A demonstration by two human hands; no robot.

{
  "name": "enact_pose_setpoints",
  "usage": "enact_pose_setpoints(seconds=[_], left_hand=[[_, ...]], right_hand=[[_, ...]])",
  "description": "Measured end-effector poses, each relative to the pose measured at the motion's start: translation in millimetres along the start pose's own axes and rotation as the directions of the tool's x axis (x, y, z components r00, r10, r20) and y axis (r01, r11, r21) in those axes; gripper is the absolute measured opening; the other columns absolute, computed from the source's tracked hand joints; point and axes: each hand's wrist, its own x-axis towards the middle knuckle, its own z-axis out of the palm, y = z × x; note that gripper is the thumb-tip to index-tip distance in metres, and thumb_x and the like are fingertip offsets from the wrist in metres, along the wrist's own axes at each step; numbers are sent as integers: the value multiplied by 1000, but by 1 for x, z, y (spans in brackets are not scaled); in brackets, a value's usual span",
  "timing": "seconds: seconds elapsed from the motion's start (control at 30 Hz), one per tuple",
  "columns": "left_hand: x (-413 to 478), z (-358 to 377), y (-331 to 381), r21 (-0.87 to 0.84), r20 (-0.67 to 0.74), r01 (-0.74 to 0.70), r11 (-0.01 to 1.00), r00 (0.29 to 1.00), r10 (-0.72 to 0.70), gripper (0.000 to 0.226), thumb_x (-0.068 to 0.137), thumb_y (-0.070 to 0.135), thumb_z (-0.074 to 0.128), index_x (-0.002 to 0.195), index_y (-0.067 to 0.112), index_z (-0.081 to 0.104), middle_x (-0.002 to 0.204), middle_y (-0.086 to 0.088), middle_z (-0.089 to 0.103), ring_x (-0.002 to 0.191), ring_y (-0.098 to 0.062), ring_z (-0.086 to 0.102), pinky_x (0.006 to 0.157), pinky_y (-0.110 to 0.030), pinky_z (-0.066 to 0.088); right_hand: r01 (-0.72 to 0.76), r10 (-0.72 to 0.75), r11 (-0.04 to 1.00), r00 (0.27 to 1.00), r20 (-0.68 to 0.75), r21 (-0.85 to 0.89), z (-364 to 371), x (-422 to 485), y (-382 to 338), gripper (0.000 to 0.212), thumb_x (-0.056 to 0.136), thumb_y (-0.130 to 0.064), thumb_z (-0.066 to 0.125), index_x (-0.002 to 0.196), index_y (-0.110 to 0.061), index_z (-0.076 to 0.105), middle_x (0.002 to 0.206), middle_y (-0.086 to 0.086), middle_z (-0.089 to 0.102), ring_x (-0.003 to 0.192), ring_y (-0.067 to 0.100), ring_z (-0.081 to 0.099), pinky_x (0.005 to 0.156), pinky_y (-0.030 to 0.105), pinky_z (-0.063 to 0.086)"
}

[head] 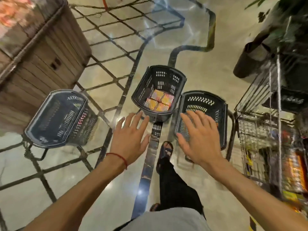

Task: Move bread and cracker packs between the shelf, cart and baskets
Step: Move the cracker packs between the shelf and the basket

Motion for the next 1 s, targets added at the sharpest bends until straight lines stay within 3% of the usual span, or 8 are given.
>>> enact_pose_setpoints(seconds=[0.33,0.53,0.6,0.77,1.0], left_hand=[[225,-1,-64,1,94,-25,1000,995,25,61,100,50,43,153,22,38,159,-9,39,146,-32,35,115,-51,34],[336,27,-109,-44,144,-103,994,984,108,62,99,49,47,153,20,39,157,-11,42,143,-33,39,114,-50,36],[378,48,-128,-72,163,-140,988,975,150,61,96,47,52,150,19,45,153,-11,47,141,-32,42,112,-49,38],[467,109,-167,-102,222,-203,974,950,221,62,97,46,51,153,20,39,154,-10,43,142,-33,38,112,-49,37],[555,229,-183,-152,264,-287,946,910,318,69,96,46,55,155,17,34,156,-15,42,142,-37,37,109,-51,39]], right_hand=[[68,-63,997,990,125,-30,44,229,56,65,99,-52,44,154,-17,48,155,11,52,148,34,40,122,53,28],[-22,25,999,993,116,-28,78,327,59,64,99,-49,47,154,-16,48,152,13,55,145,37,43,121,51,24],[-63,67,997,989,132,-33,100,358,56,64,100,-49,44,154,-14,48,151,15,55,144,38,45,120,52,26],[-166,167,986,973,159,-14,163,423,49,68,105,-52,38,161,-12,35,159,14,47,150,35,38,125,50,26],[-168,174,985,959,222,-43,289,480,72,71,98,-51,49,156,-9,45,157,13,50,150,35,38,125,45,15]])
